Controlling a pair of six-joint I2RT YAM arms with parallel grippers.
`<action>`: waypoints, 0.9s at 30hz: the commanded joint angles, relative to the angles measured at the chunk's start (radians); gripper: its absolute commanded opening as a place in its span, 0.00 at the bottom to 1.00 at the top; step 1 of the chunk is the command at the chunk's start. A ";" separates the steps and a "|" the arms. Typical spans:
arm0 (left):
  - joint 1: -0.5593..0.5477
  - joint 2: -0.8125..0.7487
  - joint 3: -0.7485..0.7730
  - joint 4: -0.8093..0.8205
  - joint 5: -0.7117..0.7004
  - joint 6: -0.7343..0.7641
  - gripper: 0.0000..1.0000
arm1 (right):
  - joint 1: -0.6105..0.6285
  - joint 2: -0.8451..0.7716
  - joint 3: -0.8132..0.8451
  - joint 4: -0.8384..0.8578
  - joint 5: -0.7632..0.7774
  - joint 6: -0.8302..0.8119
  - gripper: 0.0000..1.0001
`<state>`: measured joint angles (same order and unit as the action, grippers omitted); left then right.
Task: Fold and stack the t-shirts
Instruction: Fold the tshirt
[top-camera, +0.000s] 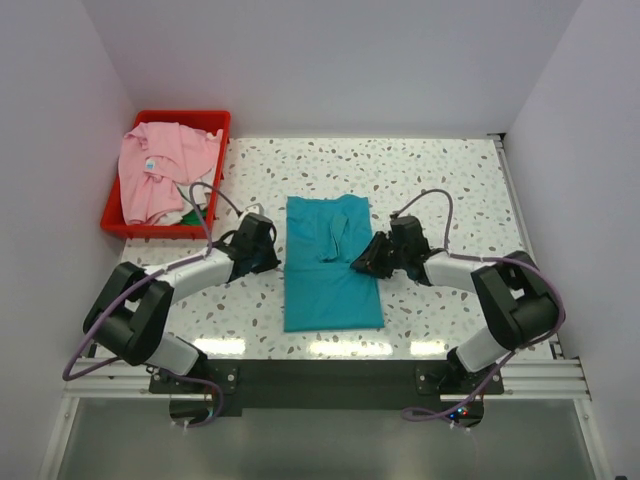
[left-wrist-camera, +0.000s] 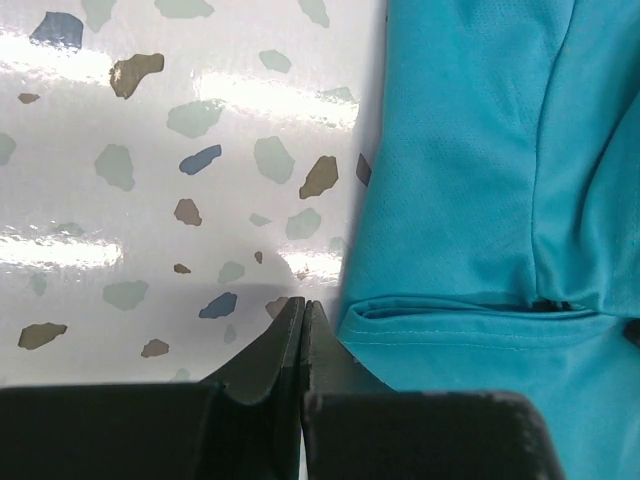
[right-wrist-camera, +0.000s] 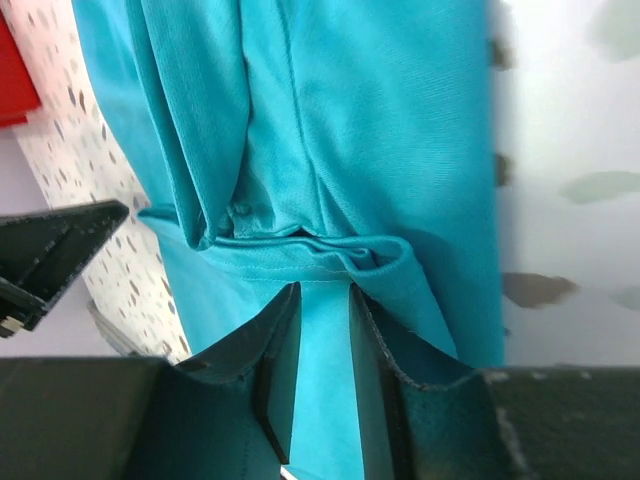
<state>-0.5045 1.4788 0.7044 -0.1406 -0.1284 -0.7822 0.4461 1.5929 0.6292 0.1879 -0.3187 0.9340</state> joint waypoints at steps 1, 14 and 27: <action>0.000 -0.022 -0.011 -0.005 -0.028 0.008 0.01 | -0.049 -0.082 -0.016 -0.100 0.067 -0.041 0.31; 0.000 -0.087 -0.006 0.003 0.013 0.050 0.04 | -0.130 -0.120 0.001 -0.185 0.066 -0.141 0.32; -0.041 -0.328 -0.138 -0.074 0.191 0.028 0.40 | -0.124 -0.434 -0.068 -0.510 0.170 -0.239 0.43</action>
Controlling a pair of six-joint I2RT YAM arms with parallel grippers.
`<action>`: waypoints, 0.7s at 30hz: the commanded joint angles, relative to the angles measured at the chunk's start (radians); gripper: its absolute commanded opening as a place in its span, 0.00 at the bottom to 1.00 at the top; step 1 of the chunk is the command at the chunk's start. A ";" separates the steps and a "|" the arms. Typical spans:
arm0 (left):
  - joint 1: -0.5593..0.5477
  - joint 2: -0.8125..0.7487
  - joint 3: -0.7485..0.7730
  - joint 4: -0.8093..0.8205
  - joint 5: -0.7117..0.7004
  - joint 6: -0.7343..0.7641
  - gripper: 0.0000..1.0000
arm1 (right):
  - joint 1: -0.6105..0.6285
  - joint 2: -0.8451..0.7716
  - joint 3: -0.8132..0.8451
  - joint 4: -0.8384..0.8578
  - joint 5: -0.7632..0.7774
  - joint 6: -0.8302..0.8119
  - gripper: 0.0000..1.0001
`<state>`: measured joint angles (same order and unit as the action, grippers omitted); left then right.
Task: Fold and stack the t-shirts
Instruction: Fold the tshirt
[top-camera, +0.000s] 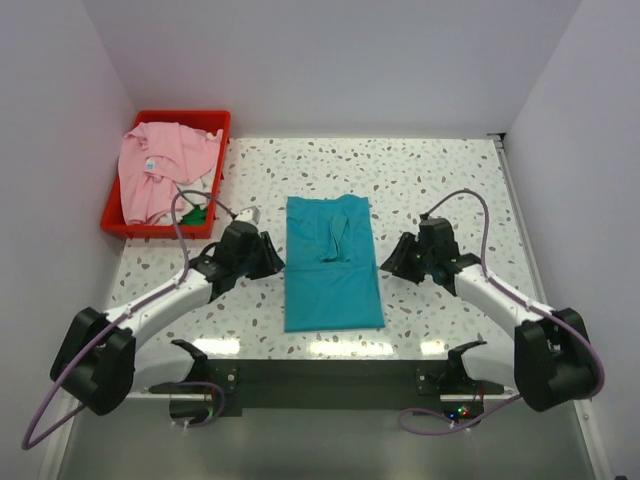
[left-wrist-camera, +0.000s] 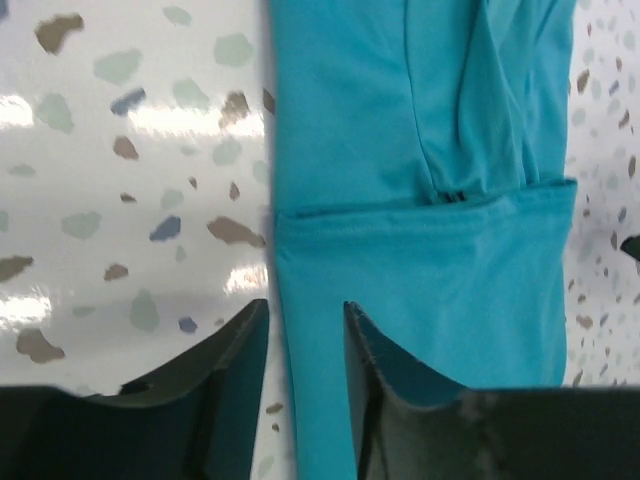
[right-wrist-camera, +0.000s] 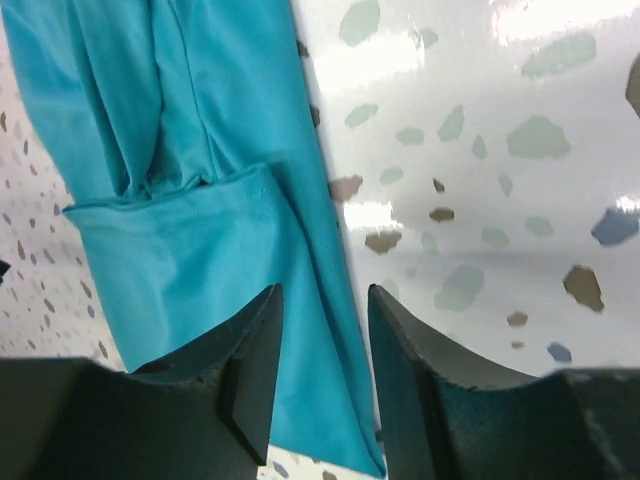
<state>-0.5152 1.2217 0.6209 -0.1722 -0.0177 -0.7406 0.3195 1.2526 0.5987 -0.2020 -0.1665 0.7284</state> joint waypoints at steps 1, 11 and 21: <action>-0.043 -0.089 -0.072 -0.058 0.090 -0.022 0.45 | 0.012 -0.120 -0.062 -0.163 0.012 -0.035 0.45; -0.151 -0.336 -0.246 -0.164 0.133 -0.170 0.58 | 0.154 -0.346 -0.186 -0.333 -0.036 0.038 0.54; -0.210 -0.332 -0.328 -0.112 0.182 -0.230 0.56 | 0.265 -0.325 -0.258 -0.221 -0.031 0.173 0.54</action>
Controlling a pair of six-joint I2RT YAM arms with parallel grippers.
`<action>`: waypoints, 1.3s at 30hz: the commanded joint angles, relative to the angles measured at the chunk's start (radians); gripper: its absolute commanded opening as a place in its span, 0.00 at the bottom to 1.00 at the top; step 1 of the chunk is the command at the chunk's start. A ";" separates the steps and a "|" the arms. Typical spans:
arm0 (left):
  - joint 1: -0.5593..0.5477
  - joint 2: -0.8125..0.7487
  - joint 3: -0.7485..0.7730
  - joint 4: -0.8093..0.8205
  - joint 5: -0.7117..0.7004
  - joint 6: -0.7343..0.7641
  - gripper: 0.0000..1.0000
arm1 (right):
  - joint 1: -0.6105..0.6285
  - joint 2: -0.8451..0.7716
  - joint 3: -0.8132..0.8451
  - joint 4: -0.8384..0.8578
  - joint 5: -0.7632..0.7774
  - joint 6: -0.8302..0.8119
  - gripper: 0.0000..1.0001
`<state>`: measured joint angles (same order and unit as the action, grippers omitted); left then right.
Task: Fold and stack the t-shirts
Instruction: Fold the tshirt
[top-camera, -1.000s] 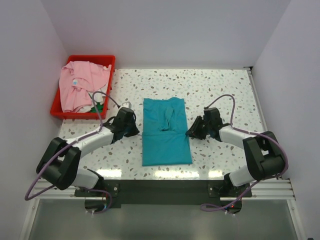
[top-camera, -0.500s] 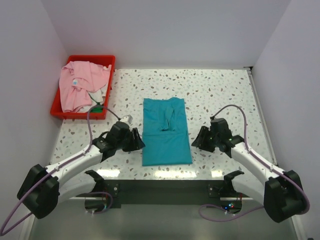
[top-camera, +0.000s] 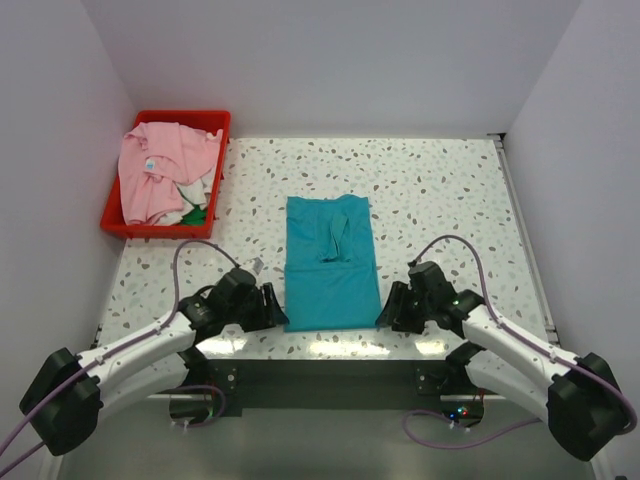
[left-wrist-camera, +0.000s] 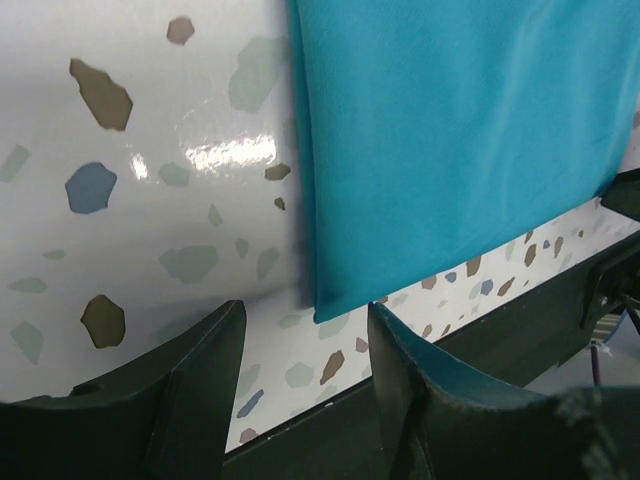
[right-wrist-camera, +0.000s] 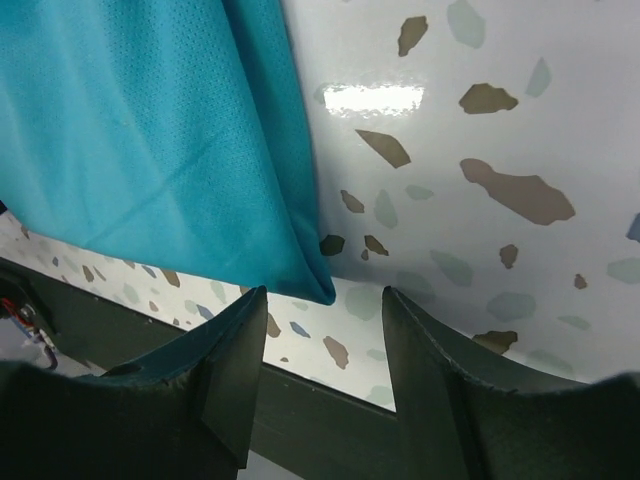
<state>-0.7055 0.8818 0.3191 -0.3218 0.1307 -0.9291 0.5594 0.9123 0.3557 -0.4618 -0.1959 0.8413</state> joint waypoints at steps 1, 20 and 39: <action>-0.023 0.009 -0.035 0.041 0.032 -0.045 0.56 | 0.027 0.017 -0.017 0.049 0.004 0.064 0.54; -0.112 0.123 -0.071 0.105 -0.009 -0.137 0.47 | 0.037 -0.019 -0.135 0.166 0.046 0.168 0.37; -0.215 0.123 0.040 -0.003 -0.104 -0.140 0.00 | 0.160 -0.160 -0.148 0.025 0.009 0.119 0.00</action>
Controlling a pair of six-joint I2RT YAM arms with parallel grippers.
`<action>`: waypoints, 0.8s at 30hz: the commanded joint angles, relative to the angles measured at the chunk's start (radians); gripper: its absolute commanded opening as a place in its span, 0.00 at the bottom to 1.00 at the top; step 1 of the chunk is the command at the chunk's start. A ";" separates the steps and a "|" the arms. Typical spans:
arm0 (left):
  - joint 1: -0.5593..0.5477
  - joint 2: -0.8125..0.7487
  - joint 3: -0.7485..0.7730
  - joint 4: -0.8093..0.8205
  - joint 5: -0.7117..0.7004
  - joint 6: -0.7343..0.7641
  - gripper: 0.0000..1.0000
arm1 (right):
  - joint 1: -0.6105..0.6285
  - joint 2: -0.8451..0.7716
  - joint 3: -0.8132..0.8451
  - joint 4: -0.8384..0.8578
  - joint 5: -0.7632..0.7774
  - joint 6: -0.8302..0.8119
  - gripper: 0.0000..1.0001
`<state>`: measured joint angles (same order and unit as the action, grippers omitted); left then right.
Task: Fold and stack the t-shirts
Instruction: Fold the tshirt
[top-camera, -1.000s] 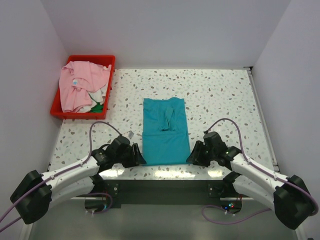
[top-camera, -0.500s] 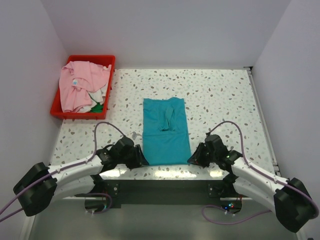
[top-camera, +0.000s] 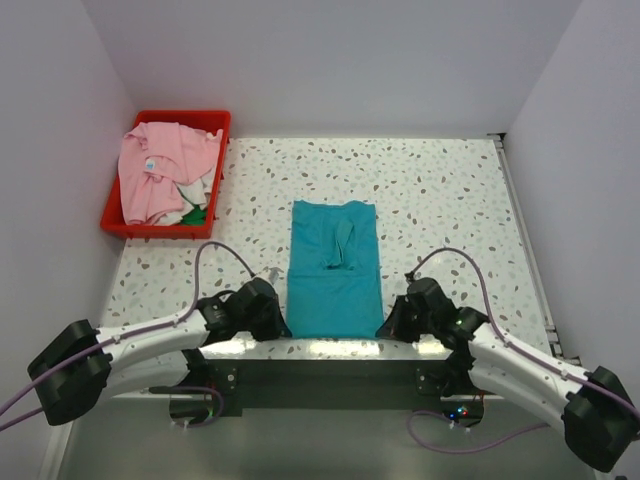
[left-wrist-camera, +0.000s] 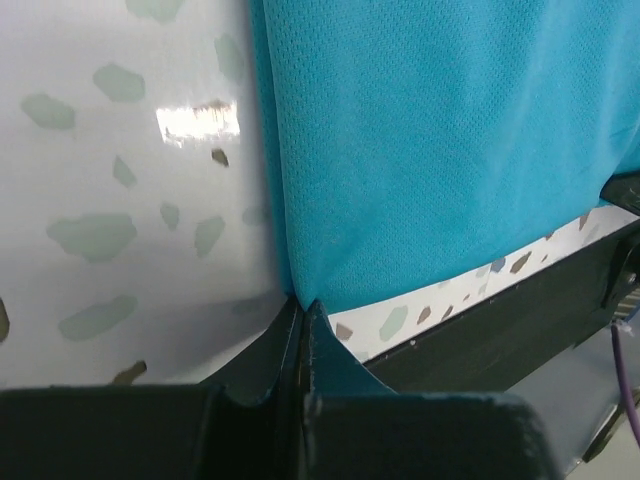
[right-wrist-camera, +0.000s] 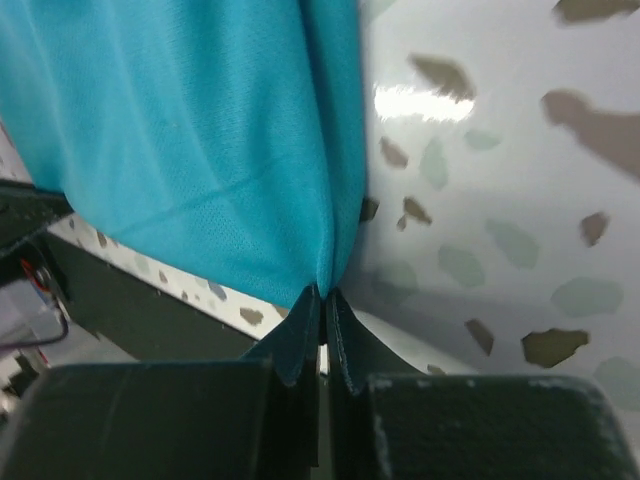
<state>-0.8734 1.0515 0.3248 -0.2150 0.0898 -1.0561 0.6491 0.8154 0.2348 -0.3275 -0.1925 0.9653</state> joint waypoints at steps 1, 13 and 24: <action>-0.065 -0.076 0.034 -0.127 -0.071 -0.027 0.00 | 0.095 -0.096 -0.035 -0.128 0.013 0.012 0.00; -0.243 -0.174 0.220 -0.394 -0.232 -0.113 0.00 | 0.244 -0.303 0.178 -0.470 0.185 0.012 0.00; -0.217 -0.146 0.393 -0.454 -0.277 -0.042 0.00 | 0.242 -0.229 0.356 -0.516 0.252 -0.039 0.00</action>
<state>-1.1034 0.9054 0.6369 -0.6273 -0.1436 -1.1355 0.8856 0.5758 0.5125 -0.8101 0.0143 0.9565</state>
